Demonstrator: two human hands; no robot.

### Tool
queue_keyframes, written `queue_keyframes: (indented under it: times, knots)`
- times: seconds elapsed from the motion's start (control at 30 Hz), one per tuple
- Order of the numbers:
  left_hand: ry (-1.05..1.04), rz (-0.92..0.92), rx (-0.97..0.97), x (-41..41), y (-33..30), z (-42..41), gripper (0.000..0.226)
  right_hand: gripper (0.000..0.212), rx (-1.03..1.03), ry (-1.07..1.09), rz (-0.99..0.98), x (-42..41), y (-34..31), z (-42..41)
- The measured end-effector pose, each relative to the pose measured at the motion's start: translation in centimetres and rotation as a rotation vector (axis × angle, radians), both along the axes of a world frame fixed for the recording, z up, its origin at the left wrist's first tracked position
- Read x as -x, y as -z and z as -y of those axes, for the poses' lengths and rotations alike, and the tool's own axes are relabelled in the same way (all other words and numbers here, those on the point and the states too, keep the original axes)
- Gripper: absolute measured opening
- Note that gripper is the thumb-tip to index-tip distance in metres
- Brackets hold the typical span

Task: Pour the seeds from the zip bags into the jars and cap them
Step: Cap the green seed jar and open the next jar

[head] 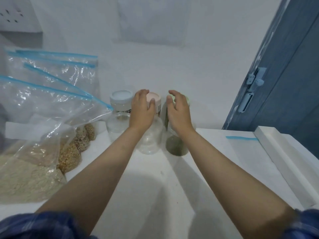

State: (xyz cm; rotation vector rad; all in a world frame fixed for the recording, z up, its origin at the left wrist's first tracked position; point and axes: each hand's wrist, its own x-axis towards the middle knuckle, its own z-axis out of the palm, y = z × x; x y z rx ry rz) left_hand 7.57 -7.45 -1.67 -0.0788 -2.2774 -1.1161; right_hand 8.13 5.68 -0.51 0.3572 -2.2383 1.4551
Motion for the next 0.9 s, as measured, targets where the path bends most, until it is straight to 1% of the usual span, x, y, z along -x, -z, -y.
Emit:
queue_keyframes:
  times: [0.07,0.13,0.23,0.3,0.4,0.57,0.67,0.8,0.9]
  knots:
    - [-0.017,0.078,-0.042,2.1,-1.7,0.7,0.042,0.04,-0.005,-0.035,0.135,2.4,-1.2,1.7]
    - [-0.008,0.217,-0.046,3.7,-2.7,1.4,0.047,0.044,-0.088,-0.051,0.243,4.5,-2.0,3.0]
    - [-0.025,0.381,0.056,5.4,-2.6,2.3,0.042,0.041,-0.263,-0.056,0.378,6.9,-1.9,4.5]
    - [-0.05,0.423,0.087,6.0,-2.1,2.7,0.038,0.035,-0.309,-0.036,0.45,7.8,-1.5,5.1]
    - [-0.065,0.435,0.078,6.6,-1.6,2.9,0.034,0.042,-0.25,-0.031,0.511,8.2,-1.1,5.5]
    - [-0.095,0.375,0.054,6.6,-1.1,2.3,0.028,0.052,-0.129,-0.009,0.483,7.6,-0.9,5.9]
    - [-0.091,0.292,0.012,6.2,-1.4,2.1,0.035,0.052,-0.055,-0.002,0.411,6.4,-1.7,5.7]
    - [-0.083,0.095,0.004,4.3,-3.1,1.9,0.044,0.05,0.002,0.007,0.239,4.2,-4.0,5.0]
    - [-0.071,-0.116,-0.037,1.5,-5.0,1.2,0.051,0.048,0.057,0.024,0.083,1.9,-5.7,4.5]
